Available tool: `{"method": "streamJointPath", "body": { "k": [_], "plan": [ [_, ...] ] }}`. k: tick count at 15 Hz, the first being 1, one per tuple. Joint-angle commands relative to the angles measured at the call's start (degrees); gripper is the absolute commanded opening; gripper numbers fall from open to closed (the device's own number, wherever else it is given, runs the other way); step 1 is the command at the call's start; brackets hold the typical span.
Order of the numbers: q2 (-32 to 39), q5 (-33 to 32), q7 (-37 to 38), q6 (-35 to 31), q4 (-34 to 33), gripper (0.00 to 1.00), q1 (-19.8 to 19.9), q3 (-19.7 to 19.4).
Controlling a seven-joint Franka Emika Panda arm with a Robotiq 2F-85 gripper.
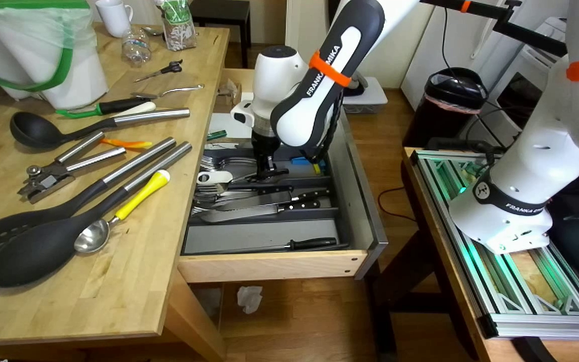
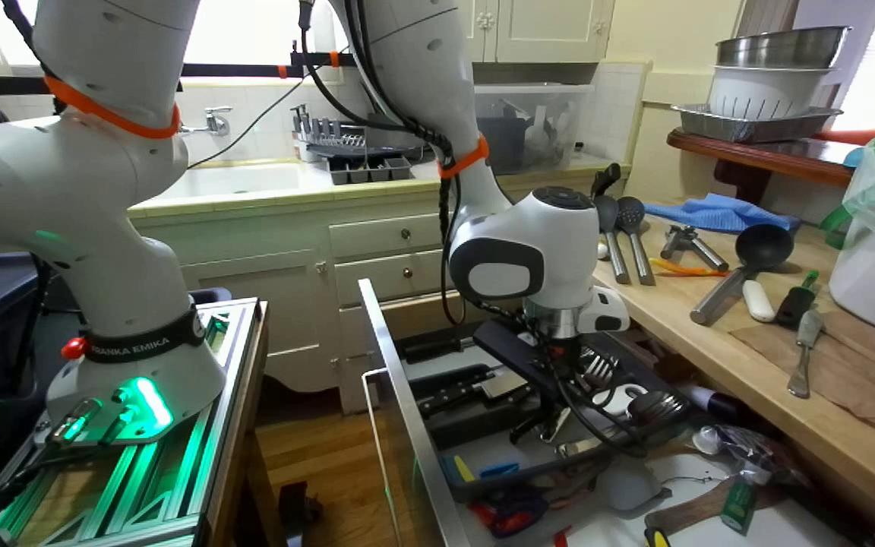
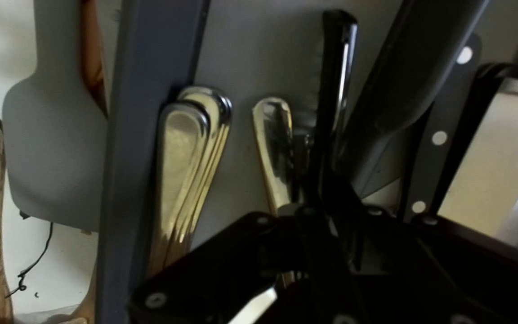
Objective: Move the peeler to the right.
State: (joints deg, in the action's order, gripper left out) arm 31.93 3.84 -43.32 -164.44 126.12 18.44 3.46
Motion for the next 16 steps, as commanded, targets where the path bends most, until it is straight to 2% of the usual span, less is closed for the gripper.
{"method": "streamJointPath", "body": {
  "k": [1,4,6,10,13,15,16],
  "plan": [
    [-3.94,-0.88,3.53,4.0,2.58,0.03,0.58,0.48],
    [-10.01,1.79,4.92,10.55,4.69,0.03,1.97,1.58],
    [-13.21,1.8,7.71,13.62,5.08,0.03,0.7,-0.86],
    [-15.89,-1.23,15.34,13.42,3.54,0.03,-0.55,-7.4],
    [-14.13,-3.91,19.41,12.52,1.08,0.03,-0.24,-11.65],
    [-12.04,-3.7,19.37,10.39,-0.84,0.03,0.5,-12.76],
    [-11.48,-1.6,17.65,10.08,-1.72,0.03,1.45,-11.85]
  ]
}}
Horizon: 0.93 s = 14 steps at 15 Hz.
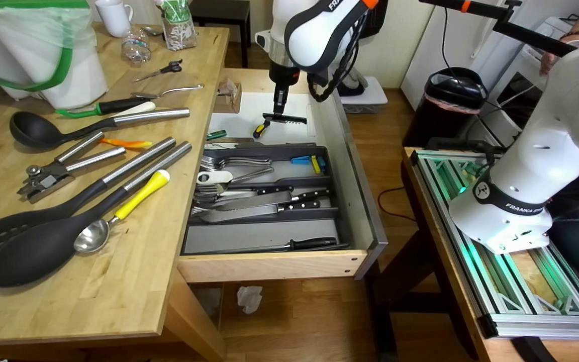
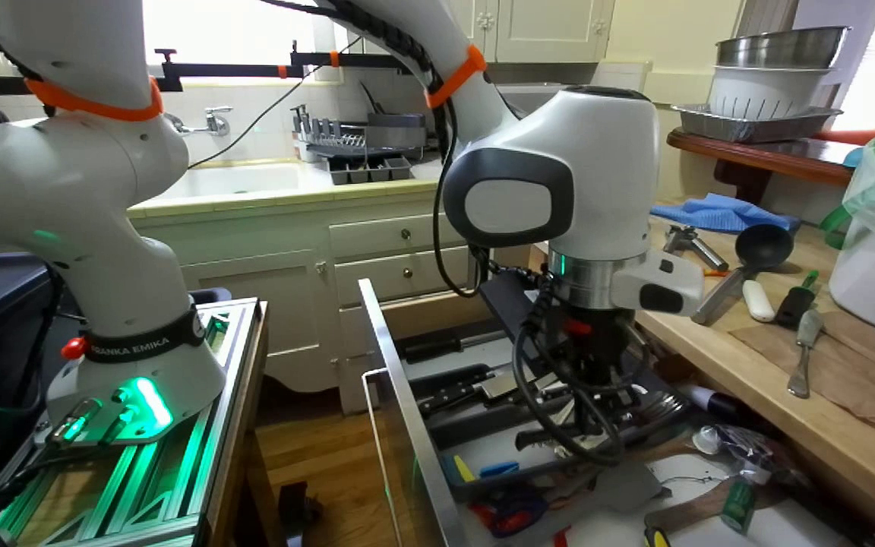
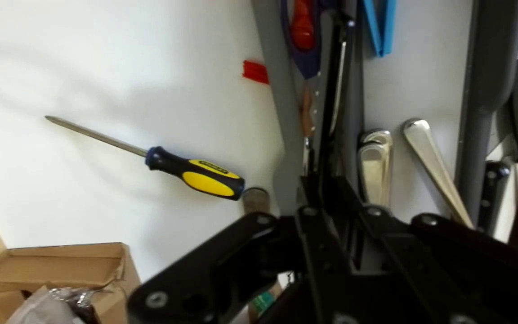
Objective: Move the peeler to the right.
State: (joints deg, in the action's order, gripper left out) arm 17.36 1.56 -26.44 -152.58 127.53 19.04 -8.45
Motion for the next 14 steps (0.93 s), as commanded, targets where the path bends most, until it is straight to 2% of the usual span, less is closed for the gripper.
{"method": "streamJointPath", "body": {
  "k": [1,5,6,7,12,14],
  "plan": [
    [0.47,-0.24,0.37,-0.42,-0.64,0.13,0.6,-0.07],
    [2.18,-0.26,0.47,-0.89,-2.45,0.13,1.06,0.17],
    [2.28,-0.26,0.5,-0.9,-2.53,0.03,1.06,0.22],
    [4.87,-1.36,1.93,-3.99,-3.65,0.03,0.48,-0.57],
    [12.4,1.0,-1.79,-11.96,-9.53,0.03,3.55,4.01],
    [16.16,-0.12,-1.8,-14.76,-12.39,0.03,4.44,5.66]
  ]
}}
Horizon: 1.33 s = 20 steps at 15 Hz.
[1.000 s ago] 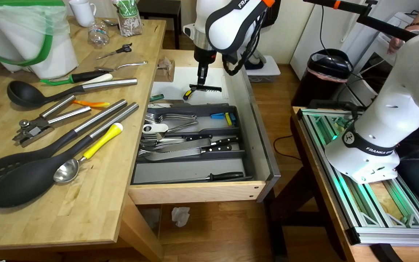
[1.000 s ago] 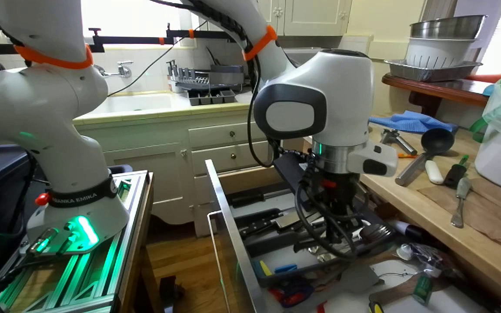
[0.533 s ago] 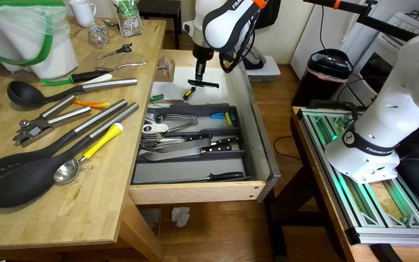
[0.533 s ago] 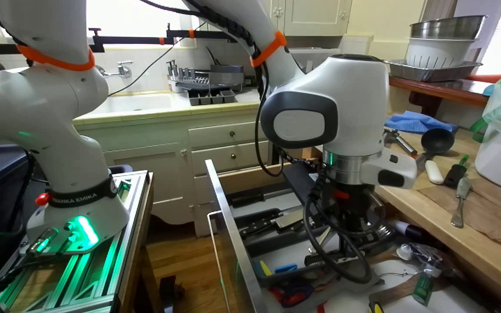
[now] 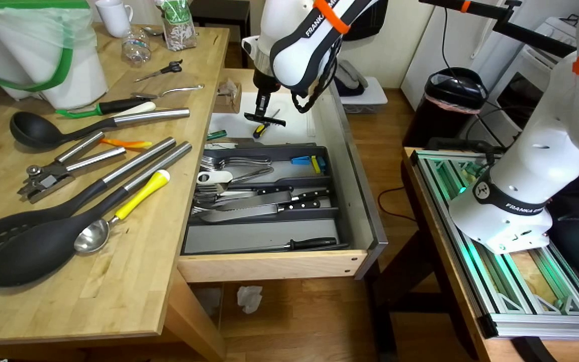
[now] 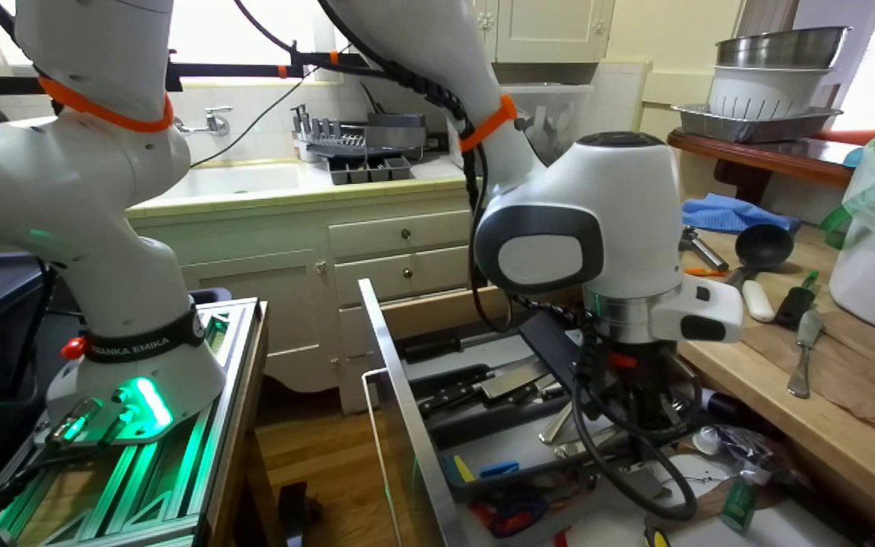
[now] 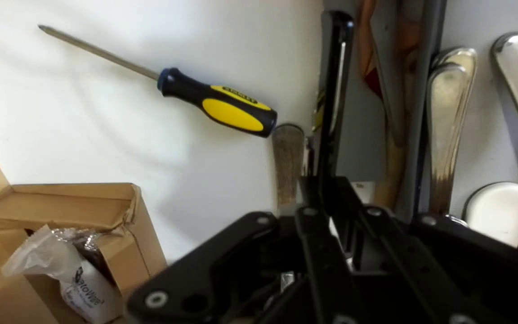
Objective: Move the peeler to the right.
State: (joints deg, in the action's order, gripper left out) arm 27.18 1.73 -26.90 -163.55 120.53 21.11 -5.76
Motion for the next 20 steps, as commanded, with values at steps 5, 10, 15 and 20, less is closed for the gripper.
{"method": "streamJointPath", "body": {
  "k": [5,10,15,20],
  "plan": [
    [15.38,-4.54,0.07,-8.23,-12.44,0.03,2.58,2.64],
    [20.83,-6.78,-1.69,-8.11,-17.79,0.03,5.85,5.74],
    [22.88,-7.62,-4.72,-7.67,-20.45,0.03,9.68,10.02],
    [21.83,-7.67,-4.9,-6.65,-19.93,0.39,9.26,9.51]
  ]
}}
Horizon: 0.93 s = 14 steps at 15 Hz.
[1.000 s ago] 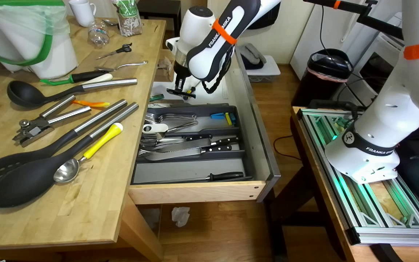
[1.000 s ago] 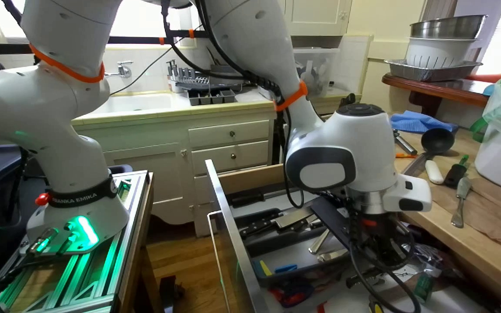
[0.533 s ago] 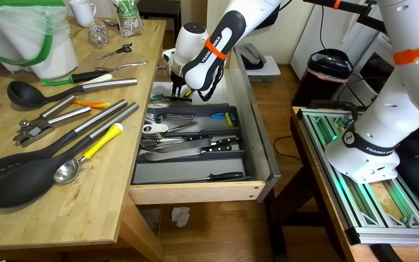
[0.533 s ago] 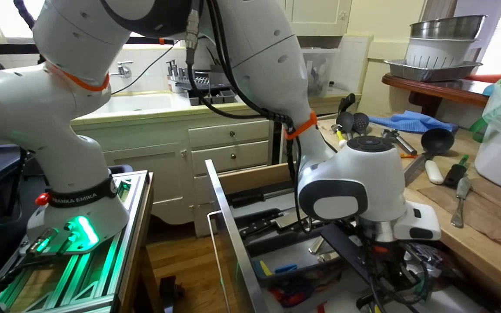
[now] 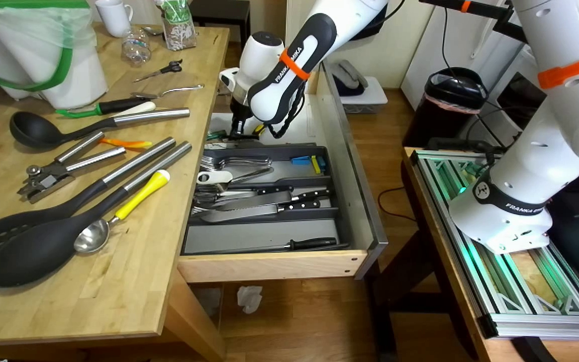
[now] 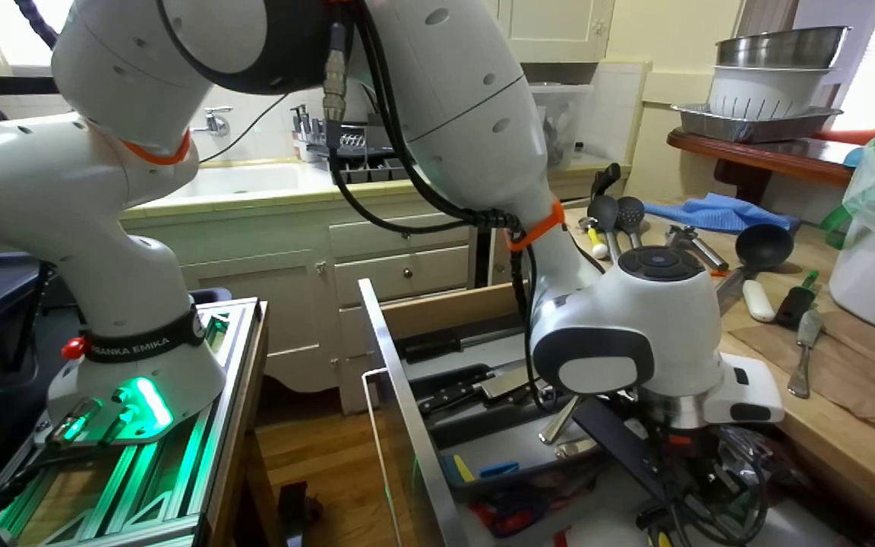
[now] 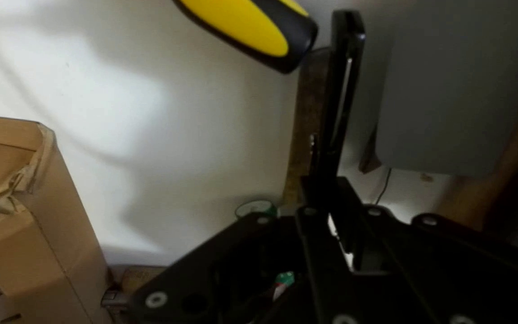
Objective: Move the peeler to the right.
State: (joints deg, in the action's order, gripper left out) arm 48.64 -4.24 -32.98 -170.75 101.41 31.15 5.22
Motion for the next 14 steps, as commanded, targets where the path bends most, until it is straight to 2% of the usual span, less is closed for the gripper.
{"method": "streamJointPath", "body": {
  "k": [1,2,4,6,8,10,14],
  "plan": [
    [-1.63,-1.59,3.83,2.21,0.48,0.46,-3.06,-4.47],
    [-3.26,-1.6,5.12,4.73,1.43,0.52,-4.19,-6.1],
    [-7.51,-2.53,11.49,8.05,4.78,0.68,-10.06,-13.58],
    [-11.61,-3.58,13.98,12.29,7.95,0.83,-12.78,-16.48],
    [-17.34,-3.04,11.31,15.91,12.07,0.99,-12.05,-13.79],
    [-22.13,-1.89,9.33,18.73,15.44,1.0,-12.01,-11.37],
    [-29.32,0.68,4.56,19.85,20.77,1.0,-12.12,-6.48]
  ]
}}
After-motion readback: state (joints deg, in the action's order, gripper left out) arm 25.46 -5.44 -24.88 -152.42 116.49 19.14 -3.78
